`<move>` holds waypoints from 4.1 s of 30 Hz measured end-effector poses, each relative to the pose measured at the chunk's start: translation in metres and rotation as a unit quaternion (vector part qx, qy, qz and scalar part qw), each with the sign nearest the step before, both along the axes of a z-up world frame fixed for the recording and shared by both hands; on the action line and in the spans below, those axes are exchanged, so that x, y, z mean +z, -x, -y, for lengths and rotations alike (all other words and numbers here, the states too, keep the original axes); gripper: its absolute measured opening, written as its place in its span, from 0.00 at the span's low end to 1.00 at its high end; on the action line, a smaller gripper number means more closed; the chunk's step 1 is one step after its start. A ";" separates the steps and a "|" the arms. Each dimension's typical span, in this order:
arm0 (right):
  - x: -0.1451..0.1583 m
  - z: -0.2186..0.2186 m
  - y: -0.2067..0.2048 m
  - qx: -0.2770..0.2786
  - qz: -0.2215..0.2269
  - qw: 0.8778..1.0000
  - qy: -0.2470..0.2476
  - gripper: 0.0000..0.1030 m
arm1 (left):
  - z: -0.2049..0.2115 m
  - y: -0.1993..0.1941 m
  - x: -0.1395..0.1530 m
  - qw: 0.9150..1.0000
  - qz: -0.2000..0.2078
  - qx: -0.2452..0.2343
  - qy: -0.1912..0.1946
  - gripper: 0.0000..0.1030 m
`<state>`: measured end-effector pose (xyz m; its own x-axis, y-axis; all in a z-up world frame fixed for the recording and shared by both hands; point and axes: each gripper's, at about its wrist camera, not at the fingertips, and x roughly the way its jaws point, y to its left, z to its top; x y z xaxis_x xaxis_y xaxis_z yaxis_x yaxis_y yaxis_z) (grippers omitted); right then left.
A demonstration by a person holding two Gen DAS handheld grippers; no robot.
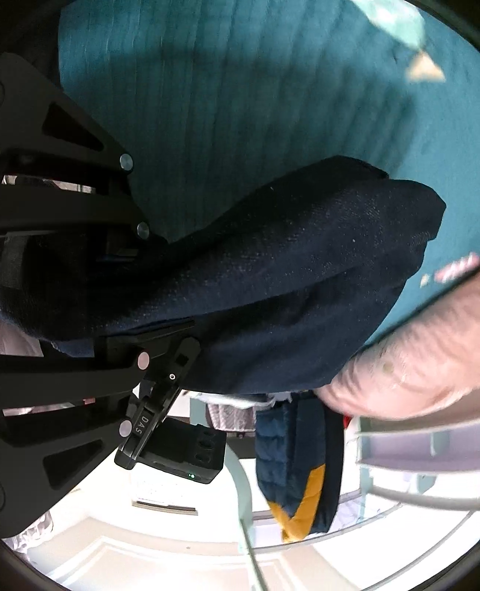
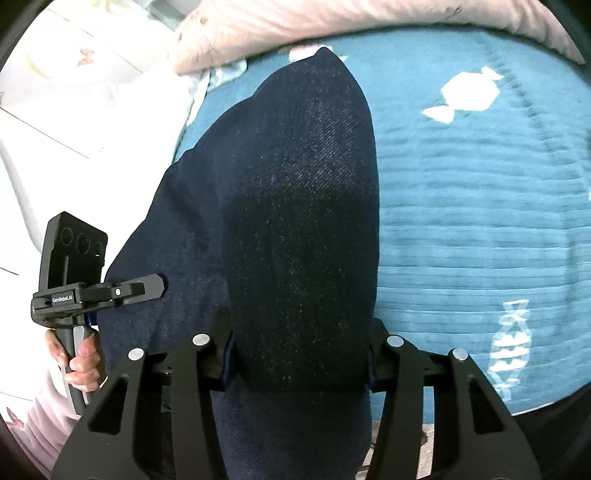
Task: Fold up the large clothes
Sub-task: 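Grasp the folded jacket with both tools and lift it off the bedspread, then carry the folded jacket with both tools onto the stack of folded clothes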
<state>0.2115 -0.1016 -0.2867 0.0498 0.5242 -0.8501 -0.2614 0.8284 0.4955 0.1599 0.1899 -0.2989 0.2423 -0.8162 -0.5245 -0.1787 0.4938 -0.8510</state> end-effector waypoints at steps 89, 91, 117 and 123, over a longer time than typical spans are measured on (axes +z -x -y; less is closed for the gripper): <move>0.026 0.504 -0.016 -0.348 -0.002 0.924 0.156 0.04 | 0.598 -0.138 0.022 0.844 0.166 -0.234 -0.454 0.02; 0.054 0.505 -0.023 -0.342 0.031 0.930 0.131 0.04 | 0.599 -0.143 0.043 0.853 0.175 -0.237 -0.431 0.02; 0.006 0.555 -0.218 -0.384 0.065 0.916 0.097 0.00 | 0.633 -0.326 -0.013 0.898 0.136 -0.153 -0.389 0.02; 0.002 0.554 -0.217 -0.385 0.067 0.915 0.100 0.00 | 0.631 -0.325 -0.013 0.894 0.145 -0.162 -0.391 0.02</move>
